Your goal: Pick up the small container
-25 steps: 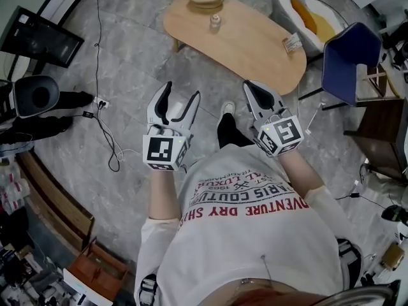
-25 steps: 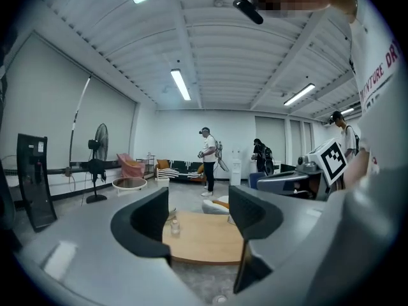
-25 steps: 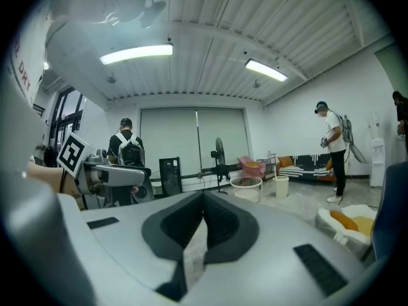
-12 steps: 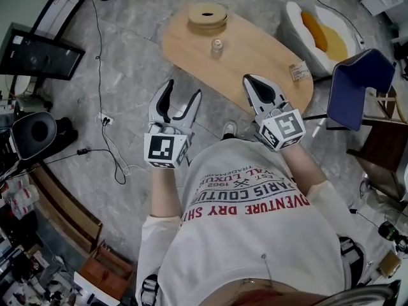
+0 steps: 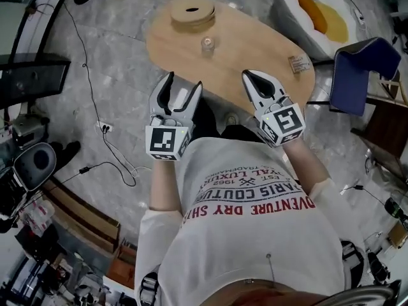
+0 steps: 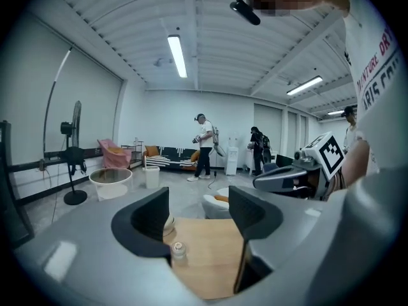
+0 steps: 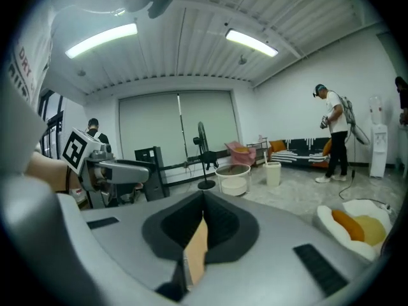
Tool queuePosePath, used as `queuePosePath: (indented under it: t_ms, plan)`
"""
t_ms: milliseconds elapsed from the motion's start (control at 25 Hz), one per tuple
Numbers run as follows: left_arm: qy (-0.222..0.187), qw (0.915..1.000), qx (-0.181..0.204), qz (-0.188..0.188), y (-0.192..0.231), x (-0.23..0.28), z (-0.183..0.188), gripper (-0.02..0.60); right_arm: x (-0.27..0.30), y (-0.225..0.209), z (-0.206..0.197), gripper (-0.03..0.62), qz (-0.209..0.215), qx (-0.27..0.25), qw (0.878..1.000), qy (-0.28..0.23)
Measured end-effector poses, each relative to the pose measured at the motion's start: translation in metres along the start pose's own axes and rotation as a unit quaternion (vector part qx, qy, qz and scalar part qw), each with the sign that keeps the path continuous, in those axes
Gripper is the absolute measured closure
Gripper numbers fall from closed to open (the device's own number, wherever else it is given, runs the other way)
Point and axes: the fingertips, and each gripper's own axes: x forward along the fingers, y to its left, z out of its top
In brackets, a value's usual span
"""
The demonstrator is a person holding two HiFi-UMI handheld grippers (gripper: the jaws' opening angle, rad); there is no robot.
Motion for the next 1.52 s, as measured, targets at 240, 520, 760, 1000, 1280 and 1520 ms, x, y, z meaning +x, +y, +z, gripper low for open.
queuePosePath:
  t_ms: [240,520,760,1000,1280,1520]
  plan:
    - [0.033,0.9931,0.049,-0.101,0.031,0.067,-0.025,0.298,0.051,-0.034,-0.005,0.588,-0.060,0.047,0.997,0.000]
    - [0.072,0.9804,0.020,-0.182,0.068,0.129,-0.067,0.298,0.100,-0.069,-0.031,0.588,-0.153,0.072,0.985,0.009]
    - [0.082,0.9675,0.082,-0.225,0.083,0.159,-0.135,0.276,0.129,-0.084,-0.074,0.588,-0.224,0.109,0.968,0.030]
    - [0.111,0.9507,0.081,-0.278,0.081,0.194,-0.210,0.225,0.153,-0.099,-0.122,0.588,-0.258,0.134,0.956,0.051]
    - [0.155,0.9450,0.077,-0.277,0.084,0.233,-0.307,0.197,0.166,-0.117,-0.193,0.588,-0.276,0.152,0.947,0.068]
    - [0.164,0.9419,0.102,-0.275,0.076,0.268,-0.368,0.145,0.177,-0.129,-0.238,0.588,-0.275,0.145,0.947,0.082]
